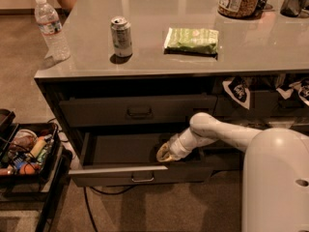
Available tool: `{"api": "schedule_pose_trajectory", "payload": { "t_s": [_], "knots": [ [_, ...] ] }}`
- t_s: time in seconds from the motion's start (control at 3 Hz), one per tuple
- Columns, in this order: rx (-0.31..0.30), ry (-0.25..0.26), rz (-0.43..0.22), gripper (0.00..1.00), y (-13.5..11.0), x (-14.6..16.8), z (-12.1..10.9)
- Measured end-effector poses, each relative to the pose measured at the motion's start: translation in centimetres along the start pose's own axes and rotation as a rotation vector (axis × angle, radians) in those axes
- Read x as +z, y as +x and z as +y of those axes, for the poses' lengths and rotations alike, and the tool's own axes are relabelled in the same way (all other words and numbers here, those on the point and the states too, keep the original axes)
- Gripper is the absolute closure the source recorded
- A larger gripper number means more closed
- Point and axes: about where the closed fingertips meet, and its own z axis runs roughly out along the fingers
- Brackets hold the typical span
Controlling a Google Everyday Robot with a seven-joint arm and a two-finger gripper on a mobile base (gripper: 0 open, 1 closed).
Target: Open middle drawer
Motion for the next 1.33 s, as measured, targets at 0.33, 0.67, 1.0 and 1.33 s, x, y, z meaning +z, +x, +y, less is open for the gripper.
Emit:
{"api": "schedule_pose_trajectory", "payload": {
  "t_s": [0.33, 0.67, 1.0, 1.33],
  "knots": [
    [0.023, -0.078, -0.046, 1.0, -1.5, -0.1, 3.5],
    [0.088, -0.133, -0.093, 1.0, -4.2, -1.8, 9.4],
    [0.088, -0.133, -0.093, 1.0, -4.2, -1.8, 9.4],
    [0.092, -0.136, -0.119, 1.0, -2.8, 0.9, 10.6]
  ]
}}
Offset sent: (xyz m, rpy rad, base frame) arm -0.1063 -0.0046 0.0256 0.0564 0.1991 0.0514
